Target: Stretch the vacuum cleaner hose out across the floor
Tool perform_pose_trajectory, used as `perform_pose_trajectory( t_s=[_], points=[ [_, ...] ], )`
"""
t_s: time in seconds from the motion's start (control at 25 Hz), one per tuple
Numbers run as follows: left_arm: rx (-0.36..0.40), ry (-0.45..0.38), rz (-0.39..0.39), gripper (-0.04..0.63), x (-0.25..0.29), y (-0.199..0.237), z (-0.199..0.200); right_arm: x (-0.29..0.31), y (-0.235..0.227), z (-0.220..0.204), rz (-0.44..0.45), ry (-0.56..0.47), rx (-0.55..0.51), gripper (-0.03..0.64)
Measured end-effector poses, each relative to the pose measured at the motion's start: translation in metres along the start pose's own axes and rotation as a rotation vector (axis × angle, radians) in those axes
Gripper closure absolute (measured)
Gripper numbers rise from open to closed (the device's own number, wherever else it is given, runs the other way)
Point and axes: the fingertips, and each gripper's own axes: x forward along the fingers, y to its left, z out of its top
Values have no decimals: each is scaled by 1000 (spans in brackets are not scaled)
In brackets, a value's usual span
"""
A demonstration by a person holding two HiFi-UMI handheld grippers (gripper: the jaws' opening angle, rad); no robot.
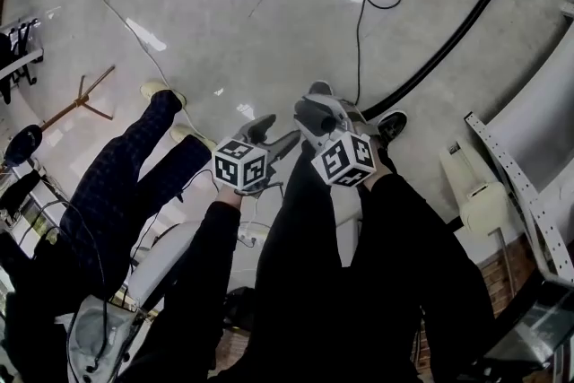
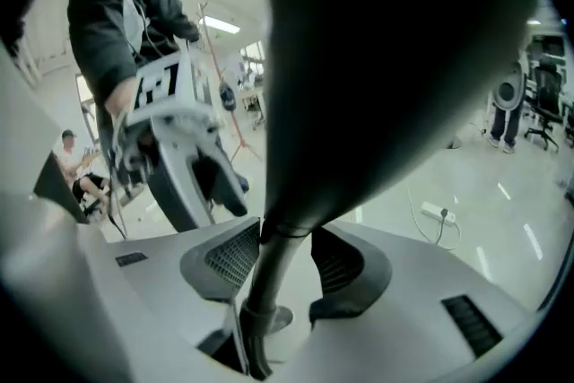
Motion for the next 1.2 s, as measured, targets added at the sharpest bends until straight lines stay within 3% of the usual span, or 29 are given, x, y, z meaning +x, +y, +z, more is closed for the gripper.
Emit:
perform_pose_trajectory(
  t_s=[0.16, 0.28, 0.36, 0.52, 0.64, 0.76, 0.96, 1.08, 1.2],
  points=[
    [89, -59, 38, 279, -8, 2, 25, 26, -5, -46, -8, 221, -83, 378],
    [64, -47, 74, 279, -3, 15, 15, 21, -13, -73, -19, 338, -51, 314],
    [27, -42, 86, 279, 1, 19, 5, 11, -14, -92, -2, 396, -8, 307],
    [1, -3, 88, 278, 2, 5, -20, -29, -9, -116, 1, 415, 100, 307],
    [5, 24, 82, 279, -8, -20, -29, -79, -6, -119, -9, 380, 268, 308],
    [43, 27, 78, 279, -23, -49, -14, -138, -24, -108, -74, 300, 440, 322],
    [157, 59, 33, 279, -58, -128, 16, -256, -48, -56, -198, 114, 718, 456],
    [284, 37, 21, 307, -79, -175, 54, -315, -71, -8, -271, -52, 764, 550],
    [400, 7, 5, 376, -109, -233, 71, -376, -65, 35, -323, -170, 769, 577]
  ],
)
